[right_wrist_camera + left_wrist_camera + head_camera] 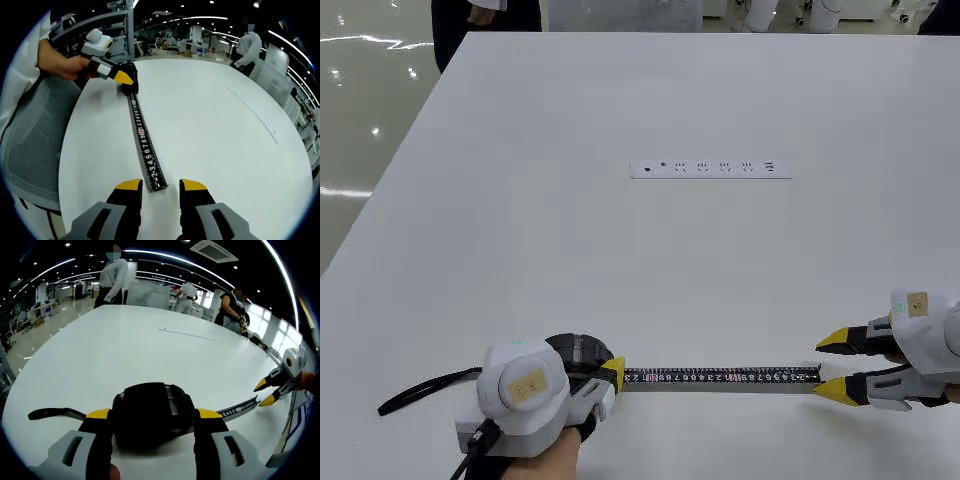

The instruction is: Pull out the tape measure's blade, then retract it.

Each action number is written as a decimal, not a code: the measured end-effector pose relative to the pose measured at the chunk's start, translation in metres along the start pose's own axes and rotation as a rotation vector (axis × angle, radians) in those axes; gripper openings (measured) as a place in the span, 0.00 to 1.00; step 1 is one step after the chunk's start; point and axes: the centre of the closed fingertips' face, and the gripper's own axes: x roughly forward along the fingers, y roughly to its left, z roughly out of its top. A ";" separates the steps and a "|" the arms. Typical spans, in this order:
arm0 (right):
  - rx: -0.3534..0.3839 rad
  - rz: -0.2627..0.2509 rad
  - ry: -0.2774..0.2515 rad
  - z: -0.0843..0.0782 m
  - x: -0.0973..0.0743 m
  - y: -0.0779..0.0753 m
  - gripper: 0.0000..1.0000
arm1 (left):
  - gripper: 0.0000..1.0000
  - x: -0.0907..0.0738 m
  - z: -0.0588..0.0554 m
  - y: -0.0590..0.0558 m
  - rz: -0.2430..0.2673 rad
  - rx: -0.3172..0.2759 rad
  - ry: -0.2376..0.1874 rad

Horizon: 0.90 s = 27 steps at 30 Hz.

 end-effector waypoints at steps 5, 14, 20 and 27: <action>-0.011 0.023 0.013 -0.003 0.002 0.001 0.25 | 0.62 0.000 0.001 0.000 0.001 -0.009 0.001; -0.031 0.060 0.038 -0.007 0.009 0.003 0.21 | 0.62 0.000 0.000 0.000 0.000 -0.008 -0.001; -0.045 0.083 0.045 -0.008 0.013 0.005 0.17 | 0.61 0.000 0.000 0.001 -0.001 -0.009 0.000; -0.055 0.095 0.051 -0.008 0.015 0.006 0.15 | 0.61 0.000 0.000 0.001 0.000 -0.010 0.001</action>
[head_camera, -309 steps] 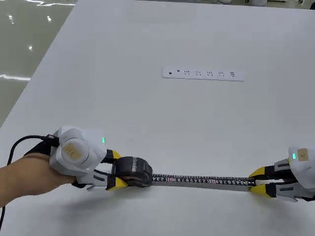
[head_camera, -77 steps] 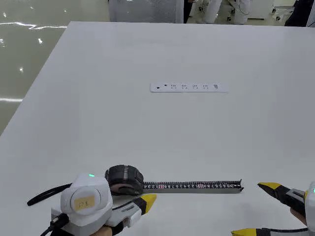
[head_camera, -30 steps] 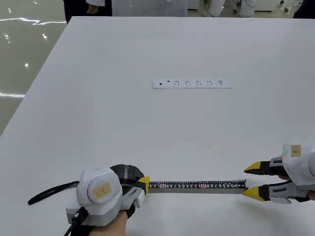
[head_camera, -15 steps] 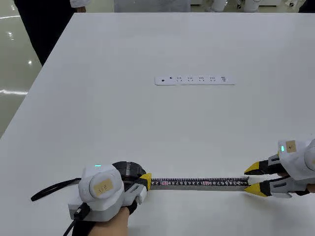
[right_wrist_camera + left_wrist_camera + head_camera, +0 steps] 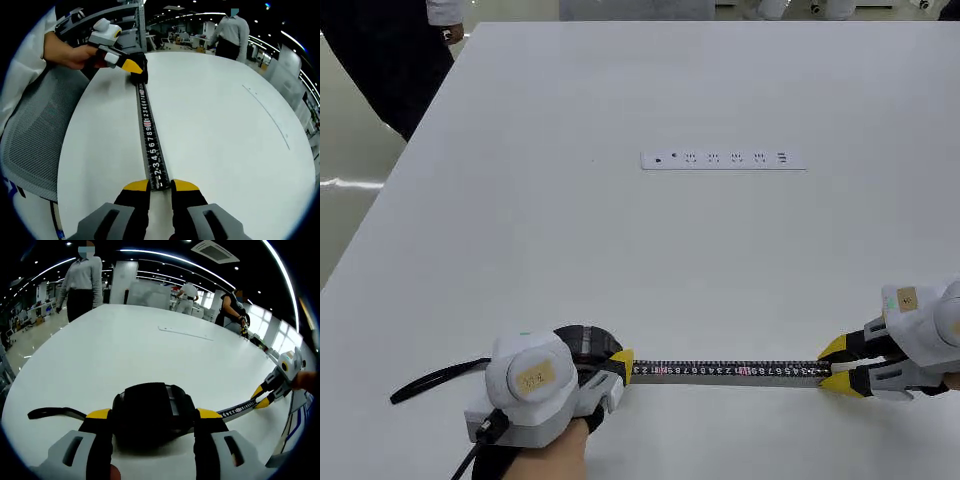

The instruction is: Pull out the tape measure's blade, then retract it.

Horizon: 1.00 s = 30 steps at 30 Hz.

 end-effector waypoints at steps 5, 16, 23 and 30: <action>-0.008 0.002 -0.001 0.000 0.000 0.000 0.14 | 0.61 0.000 0.000 0.000 0.000 0.003 0.001; -0.010 -0.014 0.002 -0.001 -0.001 -0.003 0.12 | 0.60 0.000 0.000 0.001 0.000 0.010 0.010; -0.013 -0.008 0.009 -0.001 0.000 -0.003 0.12 | 0.59 0.000 -0.001 0.001 -0.002 0.010 0.017; -0.007 -0.008 -0.002 0.003 0.001 -0.003 0.11 | 0.58 0.000 -0.001 0.001 -0.006 0.002 0.020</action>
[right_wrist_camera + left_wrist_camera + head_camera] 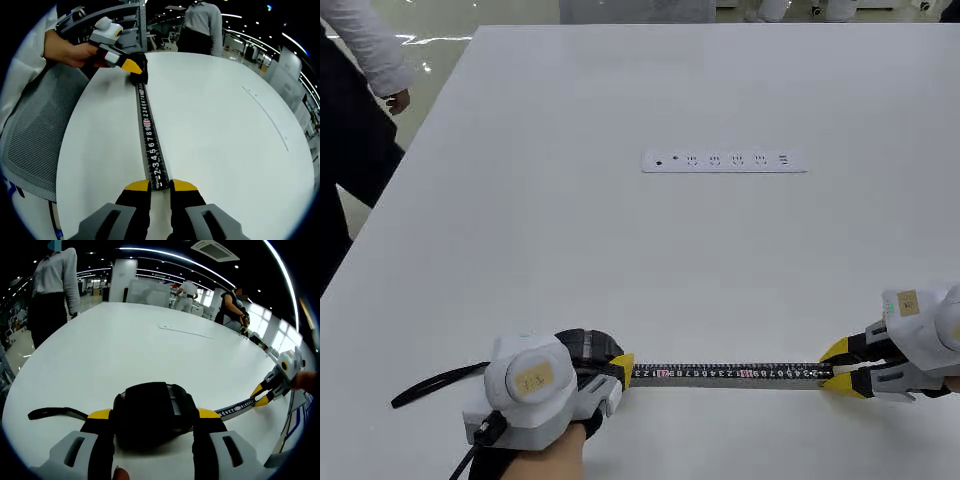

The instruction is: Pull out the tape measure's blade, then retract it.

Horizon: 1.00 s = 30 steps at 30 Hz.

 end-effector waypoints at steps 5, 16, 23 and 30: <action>-0.007 0.009 -0.008 0.006 0.006 -0.002 0.11 | 0.58 0.000 0.000 0.000 -0.004 -0.002 0.003; -0.022 0.031 -0.040 0.028 0.018 0.001 0.11 | 0.58 0.000 0.000 0.000 -0.008 -0.008 0.004; -0.030 0.045 -0.054 0.041 0.030 0.004 0.11 | 0.58 0.000 0.000 0.001 -0.010 -0.018 0.004; -0.026 0.057 -0.073 0.051 0.038 0.006 0.11 | 0.58 0.000 0.000 0.001 -0.014 -0.025 0.007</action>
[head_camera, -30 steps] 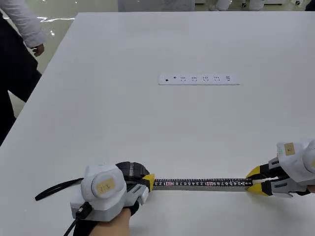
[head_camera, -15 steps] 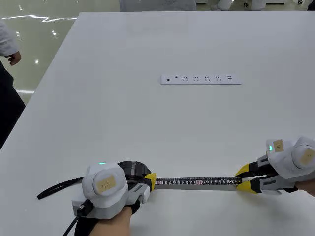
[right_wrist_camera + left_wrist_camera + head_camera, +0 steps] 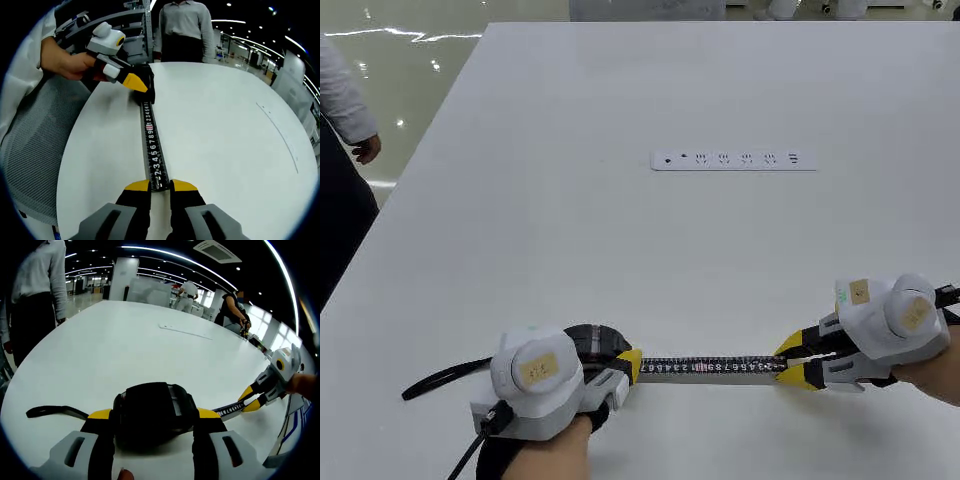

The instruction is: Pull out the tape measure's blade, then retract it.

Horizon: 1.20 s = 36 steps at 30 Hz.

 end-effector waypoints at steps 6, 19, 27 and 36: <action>0.005 0.010 -0.012 0.008 0.007 0.002 0.11 | 0.58 0.000 0.000 0.000 -0.002 -0.005 0.001; 0.027 0.027 -0.060 0.029 0.025 0.007 0.11 | 0.58 0.000 0.000 0.000 -0.013 -0.013 0.005; 0.032 0.037 -0.095 0.047 0.041 0.011 0.11 | 0.58 0.001 0.000 0.000 -0.018 -0.016 0.008; 0.027 0.050 -0.117 0.066 0.054 0.012 0.11 | 0.58 0.000 0.001 0.001 -0.023 -0.029 0.008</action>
